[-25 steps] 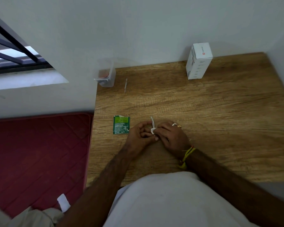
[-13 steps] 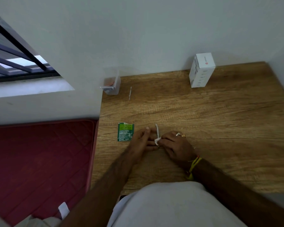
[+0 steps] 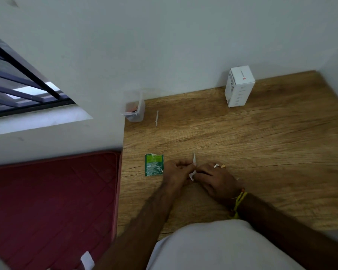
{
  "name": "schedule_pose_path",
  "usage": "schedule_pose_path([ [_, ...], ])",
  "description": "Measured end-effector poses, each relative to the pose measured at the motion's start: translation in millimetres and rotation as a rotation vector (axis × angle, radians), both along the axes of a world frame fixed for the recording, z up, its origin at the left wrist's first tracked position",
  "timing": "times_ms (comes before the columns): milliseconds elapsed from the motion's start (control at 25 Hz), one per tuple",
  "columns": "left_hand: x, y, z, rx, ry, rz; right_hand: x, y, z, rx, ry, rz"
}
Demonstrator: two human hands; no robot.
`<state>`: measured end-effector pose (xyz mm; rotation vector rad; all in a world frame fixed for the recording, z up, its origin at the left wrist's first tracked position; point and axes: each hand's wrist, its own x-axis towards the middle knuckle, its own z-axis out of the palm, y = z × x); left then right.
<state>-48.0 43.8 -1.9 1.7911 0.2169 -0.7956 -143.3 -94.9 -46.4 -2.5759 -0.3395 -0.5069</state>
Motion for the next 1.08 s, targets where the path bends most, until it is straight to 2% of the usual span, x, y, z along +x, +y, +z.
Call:
schedule_pose_path([
  [120, -6, 0, 2, 0.033, -0.115, -0.022, -3, 1, 2, -0.005, 0.019, 0.042],
  [200, -8, -1, 2, 0.032, -0.141, -0.001, -7, 0, 4, 0.114, -0.013, -0.004],
  [320, -11, 1, 3, -0.068, -0.023, 0.061, -3, -2, 8, 0.482, -0.047, -0.353],
  [400, -12, 5, 1, -0.138, 0.033, 0.054, 9, -2, 9, 0.570, -0.055, -0.499],
  [600, -20, 7, -1, -0.238, 0.105, 0.009, 26, 10, 10, 0.550, 0.006, -0.405],
  [840, -25, 7, -8, -0.235, 0.011, -0.023, 26, 11, 1, 0.429, 0.051, -0.355],
  [1080, -25, 9, -7, -0.272, 0.021, -0.051, 26, 10, 3, 0.403, 0.069, -0.341],
])
